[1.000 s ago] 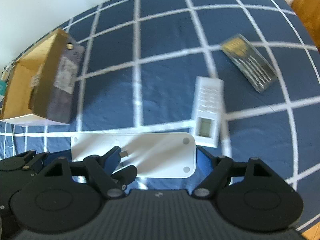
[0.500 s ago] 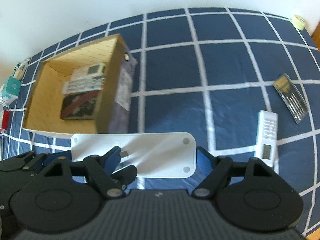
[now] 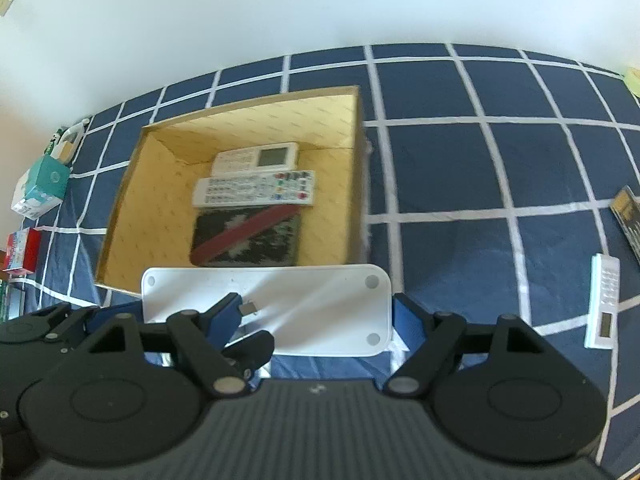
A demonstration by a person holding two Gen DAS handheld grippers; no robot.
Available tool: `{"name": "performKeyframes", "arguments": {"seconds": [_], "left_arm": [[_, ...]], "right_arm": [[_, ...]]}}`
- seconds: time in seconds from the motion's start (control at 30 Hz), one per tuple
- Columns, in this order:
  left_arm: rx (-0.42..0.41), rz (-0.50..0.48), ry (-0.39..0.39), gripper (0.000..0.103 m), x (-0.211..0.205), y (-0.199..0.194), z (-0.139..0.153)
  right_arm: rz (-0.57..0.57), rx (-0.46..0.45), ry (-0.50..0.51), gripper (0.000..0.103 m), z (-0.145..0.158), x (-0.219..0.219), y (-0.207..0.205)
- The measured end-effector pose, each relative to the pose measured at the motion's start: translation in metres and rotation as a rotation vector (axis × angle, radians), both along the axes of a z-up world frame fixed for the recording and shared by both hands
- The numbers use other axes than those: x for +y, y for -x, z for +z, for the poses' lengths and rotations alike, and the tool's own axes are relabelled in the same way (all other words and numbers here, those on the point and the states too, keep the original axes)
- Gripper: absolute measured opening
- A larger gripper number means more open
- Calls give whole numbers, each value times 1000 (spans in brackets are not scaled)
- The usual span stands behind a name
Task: Organize objects
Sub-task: 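Lift the white plate with both grippers and carry it over the box, then lower the white plate with both grippers into the box beside the patterned case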
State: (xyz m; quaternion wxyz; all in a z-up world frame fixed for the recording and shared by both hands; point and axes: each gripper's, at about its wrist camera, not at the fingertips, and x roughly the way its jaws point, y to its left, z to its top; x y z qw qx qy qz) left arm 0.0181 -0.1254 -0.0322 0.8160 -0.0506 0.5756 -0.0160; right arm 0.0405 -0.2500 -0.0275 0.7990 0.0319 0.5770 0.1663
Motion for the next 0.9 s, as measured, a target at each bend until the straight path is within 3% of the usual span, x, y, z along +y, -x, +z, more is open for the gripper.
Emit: {"name": "performKeyframes", "arguments": {"seconds": [0.33,0.9], "left_arm": [[37,15,3,96,45,-31,-16],[207,-19,27,96,85,-63,-88]], "right_arm": [[18,31,2,80,-14,52,-28],[-8,200,39,80,-88,96,-56]]}}
